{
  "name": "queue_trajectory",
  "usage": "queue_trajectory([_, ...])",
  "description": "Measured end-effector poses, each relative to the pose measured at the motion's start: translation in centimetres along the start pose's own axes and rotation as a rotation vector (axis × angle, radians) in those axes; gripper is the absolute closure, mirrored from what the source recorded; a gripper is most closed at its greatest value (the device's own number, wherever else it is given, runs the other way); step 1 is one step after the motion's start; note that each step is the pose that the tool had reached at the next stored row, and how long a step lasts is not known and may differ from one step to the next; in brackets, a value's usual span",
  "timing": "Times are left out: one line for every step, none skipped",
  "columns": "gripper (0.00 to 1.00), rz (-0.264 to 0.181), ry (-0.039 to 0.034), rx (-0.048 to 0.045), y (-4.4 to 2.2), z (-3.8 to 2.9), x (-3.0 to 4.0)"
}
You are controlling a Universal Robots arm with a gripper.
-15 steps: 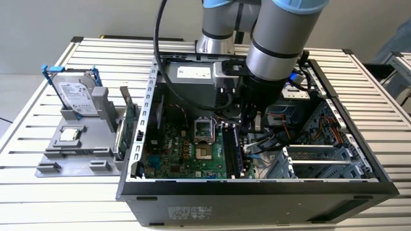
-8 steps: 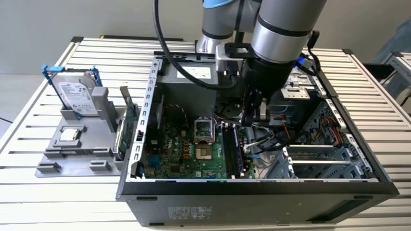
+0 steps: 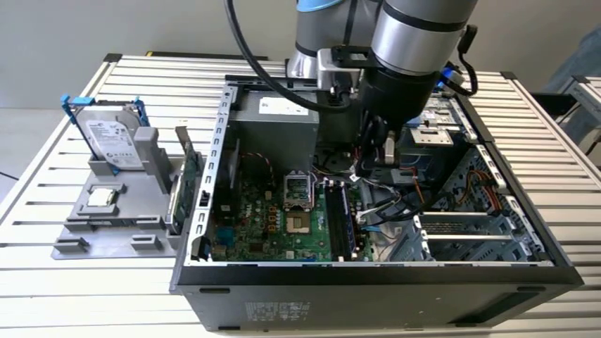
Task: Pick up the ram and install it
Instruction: 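Press down the ram until it locks into place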
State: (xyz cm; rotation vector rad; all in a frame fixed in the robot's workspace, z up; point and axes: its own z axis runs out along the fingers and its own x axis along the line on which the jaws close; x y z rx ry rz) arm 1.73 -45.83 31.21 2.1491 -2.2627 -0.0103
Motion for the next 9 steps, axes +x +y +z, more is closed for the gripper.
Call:
queue_trajectory([1.0,0.0,-0.0002,0.0001,0.0,-0.16,0.0])
queue_trajectory([1.0,0.0,0.0,0.0,0.01,-0.29,0.0])
queue_trajectory([1.0,0.0,0.0,0.0001,0.01,-0.36,0.0])
queue_trajectory([1.0,0.0,-0.0002,0.0001,0.0,-0.36,0.0])
queue_trajectory([1.0,0.0,-0.0002,0.0001,0.01,-0.36,0.0])
queue_trajectory([1.0,0.0,-0.0001,-0.0001,0.0,-0.36,0.0])
queue_trajectory([1.0,0.0,-0.0001,-0.0003,0.01,-0.36,0.0])
queue_trajectory([1.0,0.0,-0.0001,-0.0003,0.0,-0.36,0.0])
queue_trajectory([1.0,0.0,-0.0001,-0.0003,0.01,-0.36,0.0])
